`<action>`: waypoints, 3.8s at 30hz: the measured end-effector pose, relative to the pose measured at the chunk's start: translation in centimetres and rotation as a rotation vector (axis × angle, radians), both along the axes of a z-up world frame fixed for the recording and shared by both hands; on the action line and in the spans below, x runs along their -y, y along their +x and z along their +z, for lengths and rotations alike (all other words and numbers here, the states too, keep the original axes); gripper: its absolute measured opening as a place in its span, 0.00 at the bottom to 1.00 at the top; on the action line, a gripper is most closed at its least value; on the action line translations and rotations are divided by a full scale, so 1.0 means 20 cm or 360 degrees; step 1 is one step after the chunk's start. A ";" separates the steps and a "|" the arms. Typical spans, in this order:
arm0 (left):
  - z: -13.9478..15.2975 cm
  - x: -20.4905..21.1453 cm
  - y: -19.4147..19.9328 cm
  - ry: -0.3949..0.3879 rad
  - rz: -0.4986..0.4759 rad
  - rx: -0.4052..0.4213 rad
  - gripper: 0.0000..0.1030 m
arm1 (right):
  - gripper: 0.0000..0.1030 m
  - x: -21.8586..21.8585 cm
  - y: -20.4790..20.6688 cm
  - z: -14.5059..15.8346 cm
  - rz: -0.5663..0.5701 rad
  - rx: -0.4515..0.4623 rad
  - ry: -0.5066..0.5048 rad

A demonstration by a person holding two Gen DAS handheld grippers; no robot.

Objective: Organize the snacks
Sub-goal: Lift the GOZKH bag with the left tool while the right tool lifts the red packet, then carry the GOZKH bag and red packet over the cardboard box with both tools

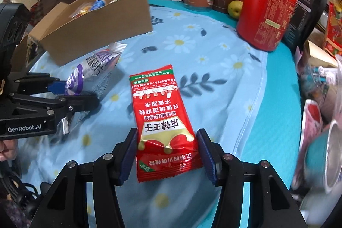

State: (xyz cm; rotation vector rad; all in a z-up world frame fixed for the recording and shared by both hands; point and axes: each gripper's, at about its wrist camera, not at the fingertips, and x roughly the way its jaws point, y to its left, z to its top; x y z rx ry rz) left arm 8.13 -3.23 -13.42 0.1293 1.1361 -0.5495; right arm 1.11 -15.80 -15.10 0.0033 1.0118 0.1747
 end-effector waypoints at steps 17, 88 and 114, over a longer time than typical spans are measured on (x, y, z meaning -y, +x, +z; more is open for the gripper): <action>0.02 -0.16 -0.43 -0.0011 0.0020 -0.0040 0.37 | 0.54 -0.14 -0.37 -0.03 0.0072 -0.0057 0.0040; 0.40 -0.34 -0.45 -0.0207 0.0247 0.0401 0.26 | 0.44 -0.36 -0.32 0.39 0.0388 0.0375 0.0111; 0.91 -0.43 0.00 -0.0250 0.0347 0.0858 0.26 | 0.44 -0.43 0.21 0.94 0.0521 0.0820 0.0193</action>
